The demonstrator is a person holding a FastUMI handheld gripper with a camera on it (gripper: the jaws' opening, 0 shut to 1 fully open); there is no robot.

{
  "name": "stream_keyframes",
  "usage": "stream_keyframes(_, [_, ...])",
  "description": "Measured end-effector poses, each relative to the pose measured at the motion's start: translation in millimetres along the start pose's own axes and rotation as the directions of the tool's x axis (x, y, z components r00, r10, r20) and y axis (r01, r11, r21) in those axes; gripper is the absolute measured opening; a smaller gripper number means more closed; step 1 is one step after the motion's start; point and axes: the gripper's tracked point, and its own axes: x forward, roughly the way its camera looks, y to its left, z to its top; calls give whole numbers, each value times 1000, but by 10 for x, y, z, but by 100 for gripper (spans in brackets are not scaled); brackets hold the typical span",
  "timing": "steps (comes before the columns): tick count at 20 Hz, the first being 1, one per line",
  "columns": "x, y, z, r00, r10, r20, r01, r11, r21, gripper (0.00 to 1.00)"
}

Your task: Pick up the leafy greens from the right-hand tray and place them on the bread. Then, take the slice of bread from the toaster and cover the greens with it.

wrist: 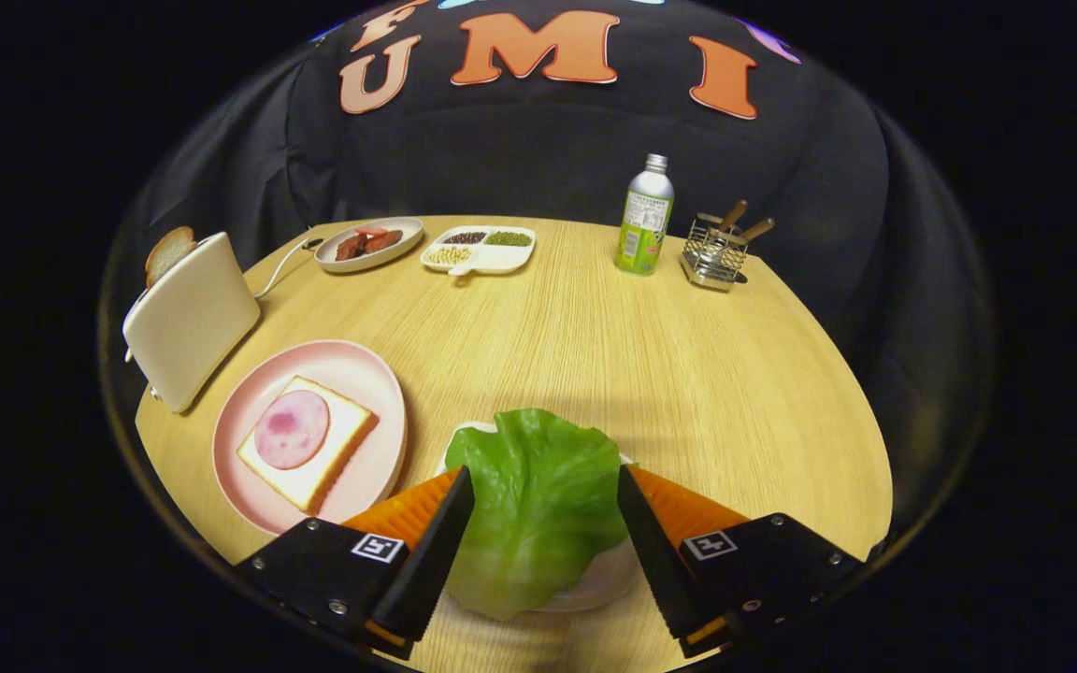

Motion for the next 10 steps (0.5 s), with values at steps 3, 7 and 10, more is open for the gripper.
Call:
stream_keyframes(3, [110, 11, -137, 998, 0, -59, 0, 1000, 0, 90])
stream_keyframes(7, [171, 85, -209, 995, 27, -97, -23, 998, 51, 79])
stream_keyframes(10, [169, 114, -195, 997, 20, -81, -16, 998, 55, 62])
